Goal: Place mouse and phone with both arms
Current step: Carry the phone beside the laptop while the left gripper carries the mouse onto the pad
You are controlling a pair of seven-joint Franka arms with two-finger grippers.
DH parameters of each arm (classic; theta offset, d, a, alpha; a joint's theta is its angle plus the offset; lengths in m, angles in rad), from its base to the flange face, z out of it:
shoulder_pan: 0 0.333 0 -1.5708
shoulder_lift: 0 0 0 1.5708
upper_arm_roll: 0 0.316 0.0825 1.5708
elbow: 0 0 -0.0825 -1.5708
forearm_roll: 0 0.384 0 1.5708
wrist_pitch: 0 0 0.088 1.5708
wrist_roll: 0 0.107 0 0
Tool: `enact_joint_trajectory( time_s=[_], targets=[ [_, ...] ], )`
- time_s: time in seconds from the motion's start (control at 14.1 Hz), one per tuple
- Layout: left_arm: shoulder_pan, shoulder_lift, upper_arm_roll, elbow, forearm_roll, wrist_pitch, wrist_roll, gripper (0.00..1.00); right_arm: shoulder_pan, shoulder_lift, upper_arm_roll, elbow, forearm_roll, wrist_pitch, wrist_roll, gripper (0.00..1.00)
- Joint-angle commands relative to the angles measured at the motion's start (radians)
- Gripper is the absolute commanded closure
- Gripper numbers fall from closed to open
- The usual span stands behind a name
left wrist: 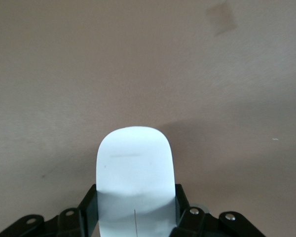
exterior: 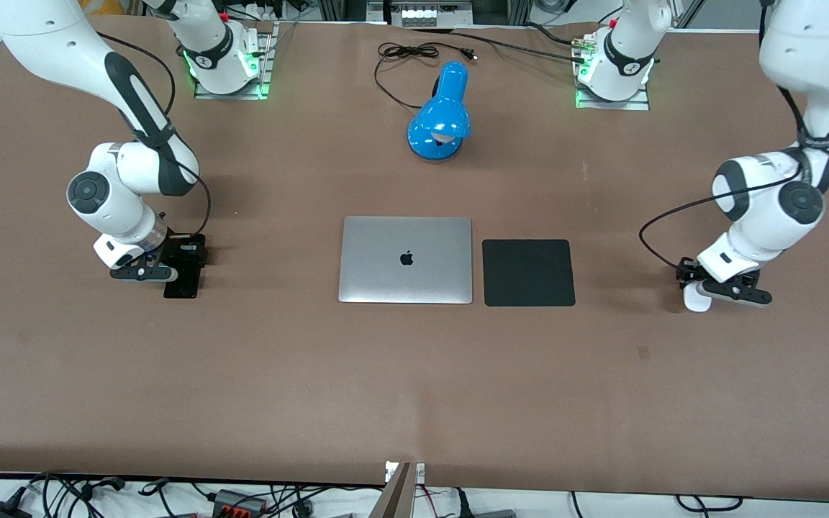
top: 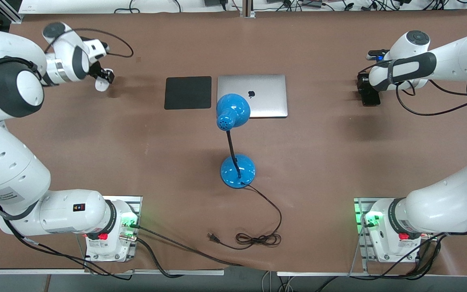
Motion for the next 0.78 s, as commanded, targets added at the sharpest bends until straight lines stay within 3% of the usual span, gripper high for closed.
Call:
enact_joint_trajectory(
  time_s=[0.0,0.14,0.35,0.57,0.71],
  targets=[
    [-0.003,-0.126,-0.026,0.083,0.016,-0.282,-0.006,0.6,0.005,-0.011,-0.001,0.011,0.01,0.008,-0.018,1.0],
    [-0.003,-0.183,-0.07,0.187,0.016,-0.53,-0.049,0.6,0.039,-0.06,0.026,0.019,0.01,-0.049,0.002,1.0],
    [-0.005,-0.186,-0.178,0.381,0.016,-0.823,-0.22,0.6,0.12,-0.06,0.106,0.085,0.01,-0.13,0.187,1.0],
    [-0.008,-0.185,-0.328,0.395,0.016,-0.846,-0.467,0.61,0.247,0.019,0.114,0.16,0.009,-0.133,0.327,1.0],
    [-0.022,-0.151,-0.409,0.366,0.018,-0.772,-0.601,0.61,0.292,0.07,0.123,0.203,0.009,-0.132,0.384,1.0]
  ],
)
